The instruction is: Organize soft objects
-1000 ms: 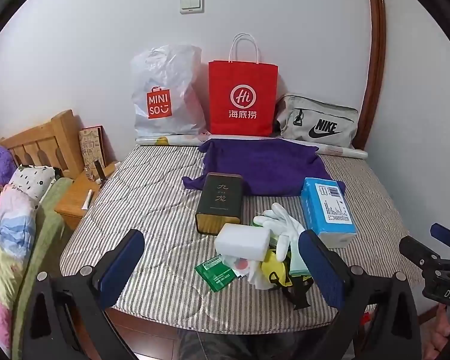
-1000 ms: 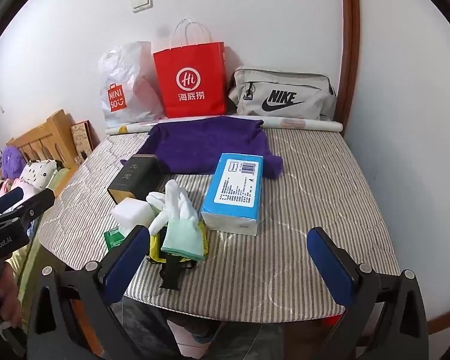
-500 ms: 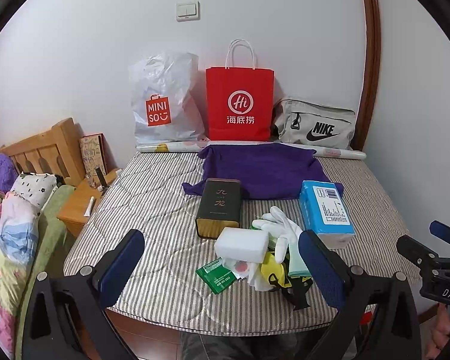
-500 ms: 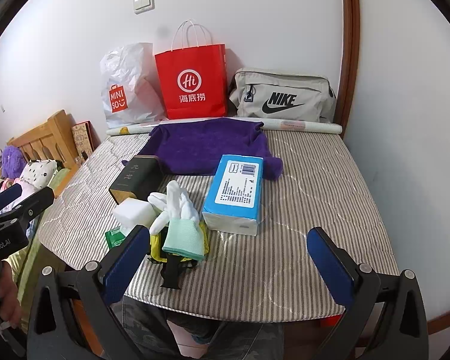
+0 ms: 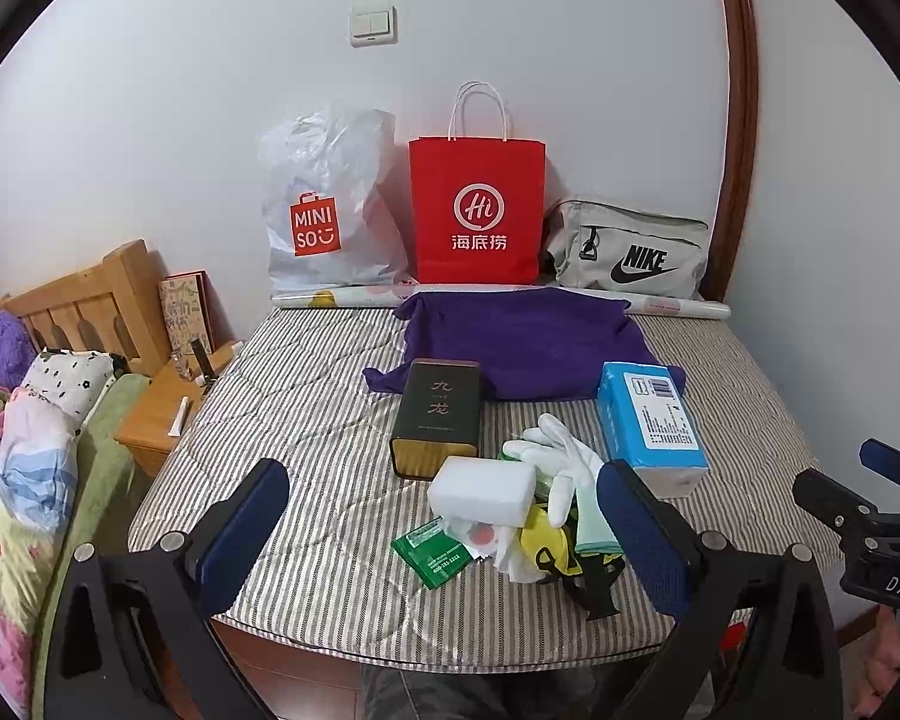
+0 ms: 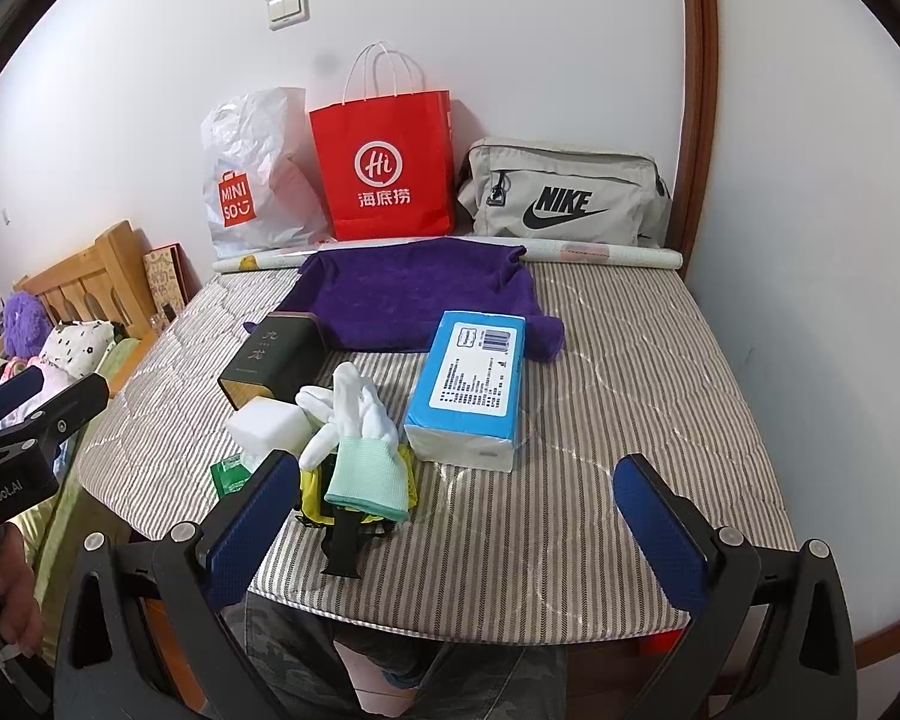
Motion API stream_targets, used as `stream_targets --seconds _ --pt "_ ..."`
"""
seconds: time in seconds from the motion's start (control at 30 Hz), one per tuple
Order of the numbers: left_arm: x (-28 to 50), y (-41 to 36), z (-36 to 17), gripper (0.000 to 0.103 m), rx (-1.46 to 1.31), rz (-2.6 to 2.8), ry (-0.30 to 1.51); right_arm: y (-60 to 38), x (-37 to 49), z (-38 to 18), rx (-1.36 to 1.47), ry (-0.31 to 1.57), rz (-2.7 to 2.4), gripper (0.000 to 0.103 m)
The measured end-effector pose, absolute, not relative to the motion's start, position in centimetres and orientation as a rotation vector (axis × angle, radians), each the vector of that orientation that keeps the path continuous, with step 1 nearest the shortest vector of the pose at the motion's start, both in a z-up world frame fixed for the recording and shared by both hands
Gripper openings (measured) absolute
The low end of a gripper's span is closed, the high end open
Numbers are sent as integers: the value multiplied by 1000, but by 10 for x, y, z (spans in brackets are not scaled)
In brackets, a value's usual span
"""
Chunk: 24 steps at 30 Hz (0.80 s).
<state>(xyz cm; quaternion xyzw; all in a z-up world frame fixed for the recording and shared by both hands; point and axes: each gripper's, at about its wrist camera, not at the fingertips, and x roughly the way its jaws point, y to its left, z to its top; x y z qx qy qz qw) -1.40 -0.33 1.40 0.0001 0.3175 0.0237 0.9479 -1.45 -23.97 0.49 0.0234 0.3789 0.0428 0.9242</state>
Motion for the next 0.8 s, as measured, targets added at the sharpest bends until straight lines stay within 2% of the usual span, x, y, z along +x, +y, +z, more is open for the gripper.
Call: stream_targets --seconds 0.8 --pt "-15 -5 13 103 3 49 642 -239 -17 6 46 767 90 103"
